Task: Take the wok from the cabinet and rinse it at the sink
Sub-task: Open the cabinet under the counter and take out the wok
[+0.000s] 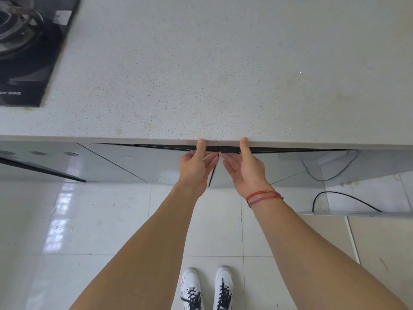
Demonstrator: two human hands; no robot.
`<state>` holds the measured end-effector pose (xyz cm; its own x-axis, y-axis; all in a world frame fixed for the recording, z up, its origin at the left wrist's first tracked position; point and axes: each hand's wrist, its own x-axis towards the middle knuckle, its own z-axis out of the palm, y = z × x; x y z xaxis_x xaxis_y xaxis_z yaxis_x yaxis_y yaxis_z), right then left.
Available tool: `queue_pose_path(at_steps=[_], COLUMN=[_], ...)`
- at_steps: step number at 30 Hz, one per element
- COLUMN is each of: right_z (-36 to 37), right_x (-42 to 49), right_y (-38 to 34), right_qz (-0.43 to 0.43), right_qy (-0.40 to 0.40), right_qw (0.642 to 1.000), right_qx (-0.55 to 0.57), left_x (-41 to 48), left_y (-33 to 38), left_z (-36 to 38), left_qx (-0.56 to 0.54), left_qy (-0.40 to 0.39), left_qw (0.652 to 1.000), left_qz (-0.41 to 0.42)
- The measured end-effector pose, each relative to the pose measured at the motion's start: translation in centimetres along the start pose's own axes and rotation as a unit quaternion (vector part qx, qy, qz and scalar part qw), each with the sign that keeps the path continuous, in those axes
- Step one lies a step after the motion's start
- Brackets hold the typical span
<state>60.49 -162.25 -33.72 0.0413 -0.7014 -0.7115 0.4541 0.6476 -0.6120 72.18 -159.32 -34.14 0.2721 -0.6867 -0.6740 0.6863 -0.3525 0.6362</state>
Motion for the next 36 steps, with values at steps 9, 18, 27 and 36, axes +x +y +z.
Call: queue_pose_path(at_steps=[9, 18, 27, 36], right_z=[-1.9, -4.7, -9.7, -13.9], right_x=[-2.4, -6.1, -9.8, -12.5], right_y=[1.5, 3.4, 5.1, 5.3], right_qz=[0.008, 0.005, -0.019, -0.050], right_qy=[0.030, 0.061, 0.086, 0.136], right_qw=[0.998, 0.995, 0.982, 0.924], right_qx=[-0.056, -0.074, -0.167, -0.354], left_x=[-2.8, -7.3, -11.7, -15.6], left_y=[-1.2, -2.9, -3.7, -3.9], left_z=[-2.1, -5.2, -9.4, -14.5], left_qx=[0.053, 0.121, 0.169, 0.239], left_qy=[0.036, 0.085, 0.125, 0.156], left_qw=[0.998, 0.989, 0.977, 0.958], left_qz=[-0.020, -0.030, -0.038, -0.028])
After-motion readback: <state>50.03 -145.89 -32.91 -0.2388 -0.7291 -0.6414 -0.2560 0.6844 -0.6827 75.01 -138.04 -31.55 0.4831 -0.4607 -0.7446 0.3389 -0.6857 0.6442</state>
